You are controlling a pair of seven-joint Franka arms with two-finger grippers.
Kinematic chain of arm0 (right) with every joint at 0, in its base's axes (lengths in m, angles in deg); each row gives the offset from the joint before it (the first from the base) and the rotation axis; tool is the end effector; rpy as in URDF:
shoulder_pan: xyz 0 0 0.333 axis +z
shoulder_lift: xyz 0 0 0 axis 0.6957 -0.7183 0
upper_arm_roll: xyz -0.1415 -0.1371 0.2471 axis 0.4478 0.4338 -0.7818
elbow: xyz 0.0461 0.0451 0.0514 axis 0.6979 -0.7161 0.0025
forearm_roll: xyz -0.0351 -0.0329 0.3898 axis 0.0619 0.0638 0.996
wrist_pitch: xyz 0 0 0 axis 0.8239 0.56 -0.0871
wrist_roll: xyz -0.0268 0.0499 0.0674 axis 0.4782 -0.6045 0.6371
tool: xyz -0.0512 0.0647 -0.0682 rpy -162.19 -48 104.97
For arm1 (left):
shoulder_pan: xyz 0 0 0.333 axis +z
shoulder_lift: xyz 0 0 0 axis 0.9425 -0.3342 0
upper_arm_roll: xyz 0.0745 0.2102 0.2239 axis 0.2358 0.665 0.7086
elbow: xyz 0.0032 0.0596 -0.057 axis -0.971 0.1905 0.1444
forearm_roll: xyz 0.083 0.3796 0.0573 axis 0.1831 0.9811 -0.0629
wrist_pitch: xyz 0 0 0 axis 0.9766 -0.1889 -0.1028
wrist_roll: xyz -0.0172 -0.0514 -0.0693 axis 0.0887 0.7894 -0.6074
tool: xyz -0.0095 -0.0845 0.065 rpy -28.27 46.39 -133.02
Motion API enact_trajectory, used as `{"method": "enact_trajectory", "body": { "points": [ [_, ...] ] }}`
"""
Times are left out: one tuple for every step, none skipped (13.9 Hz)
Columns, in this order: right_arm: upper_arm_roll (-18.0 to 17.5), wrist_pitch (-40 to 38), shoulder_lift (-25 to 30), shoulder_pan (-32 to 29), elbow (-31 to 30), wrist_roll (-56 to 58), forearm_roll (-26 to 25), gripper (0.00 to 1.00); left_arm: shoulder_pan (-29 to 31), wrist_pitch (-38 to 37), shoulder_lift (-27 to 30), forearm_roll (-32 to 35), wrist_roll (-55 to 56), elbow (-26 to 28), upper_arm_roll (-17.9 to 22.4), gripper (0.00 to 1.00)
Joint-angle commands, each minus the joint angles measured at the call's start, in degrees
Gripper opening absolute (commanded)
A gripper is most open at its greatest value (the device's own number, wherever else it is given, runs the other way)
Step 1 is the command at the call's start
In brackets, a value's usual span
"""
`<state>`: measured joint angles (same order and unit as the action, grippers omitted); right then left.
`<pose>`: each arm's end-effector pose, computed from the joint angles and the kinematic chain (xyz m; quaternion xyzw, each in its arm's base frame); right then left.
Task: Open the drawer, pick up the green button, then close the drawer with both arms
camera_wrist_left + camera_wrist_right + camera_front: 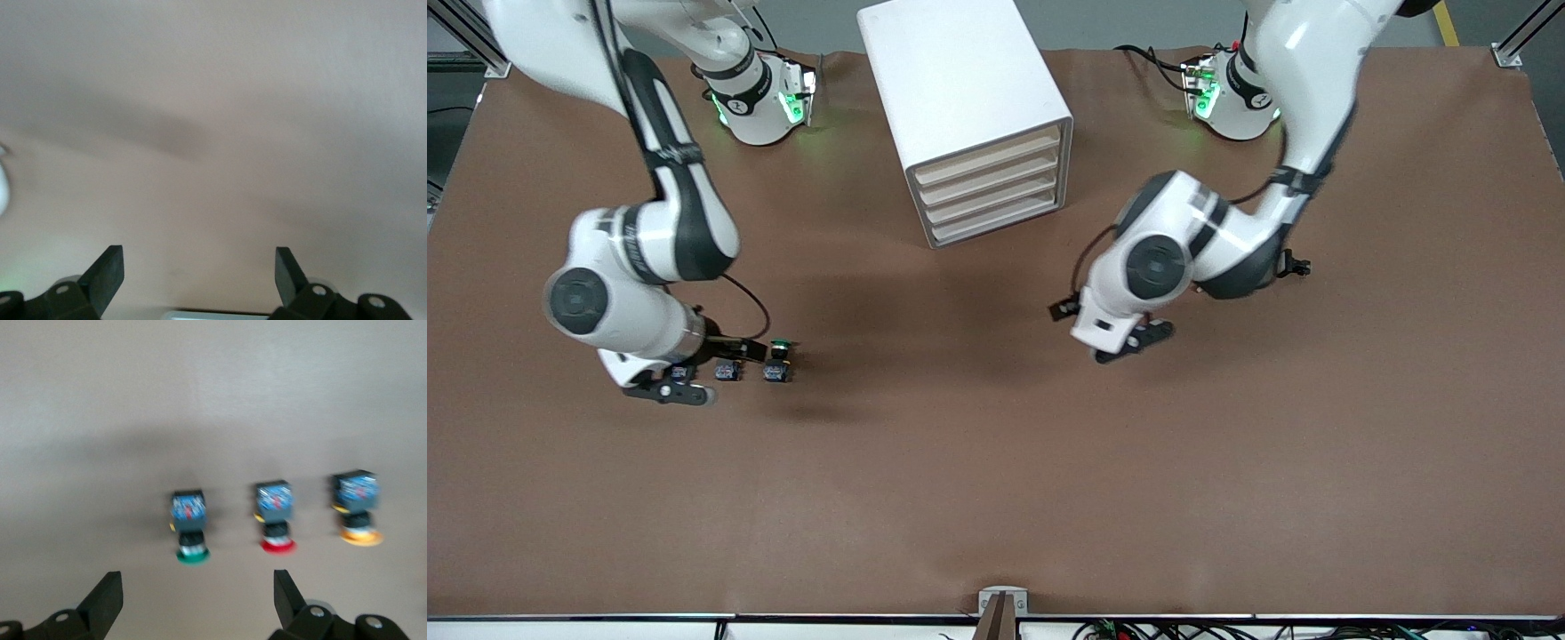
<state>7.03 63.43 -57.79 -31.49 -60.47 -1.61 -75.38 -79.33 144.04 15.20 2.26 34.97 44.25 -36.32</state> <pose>0.6149 0.0717 0.3443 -0.9954 0.0588 0.0754 0.0049 0.5649 -0.3341 0.3265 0.9745 0.1742 -0.1403 0.0154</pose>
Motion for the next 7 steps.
{"method": "enact_trajectory", "body": {
  "points": [
    [-0.65, -13.14, 1.90, -4.33, 7.95, 5.84, 0.05, 1.00, 6.02, -5.24, 4.27, 2.33, -8.71, 0.86, -0.88, 1.00],
    [-0.65, -18.41, 2.00, -5.73, 11.73, 7.78, 0.05, 1.00, 7.78, -6.83, 5.24, 3.82, -11.10, 0.86, -0.97, 1.00],
    [-0.65, -23.51, 2.00, -7.05, 15.59, 9.01, -0.21, 1.00, 9.63, -8.15, 6.55, 4.62, -13.38, 0.94, -0.97, 1.00],
    [-0.65, -27.56, 2.00, -7.67, 18.85, 9.72, -1.00, 1.00, 11.21, -9.12, 8.13, 4.98, -16.80, 1.21, -0.97, 1.00],
    [-0.65, -31.34, 2.00, -8.20, 21.67, 10.34, -2.49, 1.00, 12.71, -10.26, 9.71, 4.98, -20.31, 1.30, -0.97, 1.00],
    [-0.65, -34.17, 2.00, -8.73, 23.96, 11.39, -3.63, 1.00, 14.29, -11.32, 10.95, 5.42, -24.44, 1.30, -0.97, 1.00],
    [-0.57, -36.46, 2.00, -9.25, 25.72, 12.96, -3.91, 1.00, 15.87, -11.68, 12.26, 5.77, -28.22, 1.38, -0.97, 1.00]
  ]
}}
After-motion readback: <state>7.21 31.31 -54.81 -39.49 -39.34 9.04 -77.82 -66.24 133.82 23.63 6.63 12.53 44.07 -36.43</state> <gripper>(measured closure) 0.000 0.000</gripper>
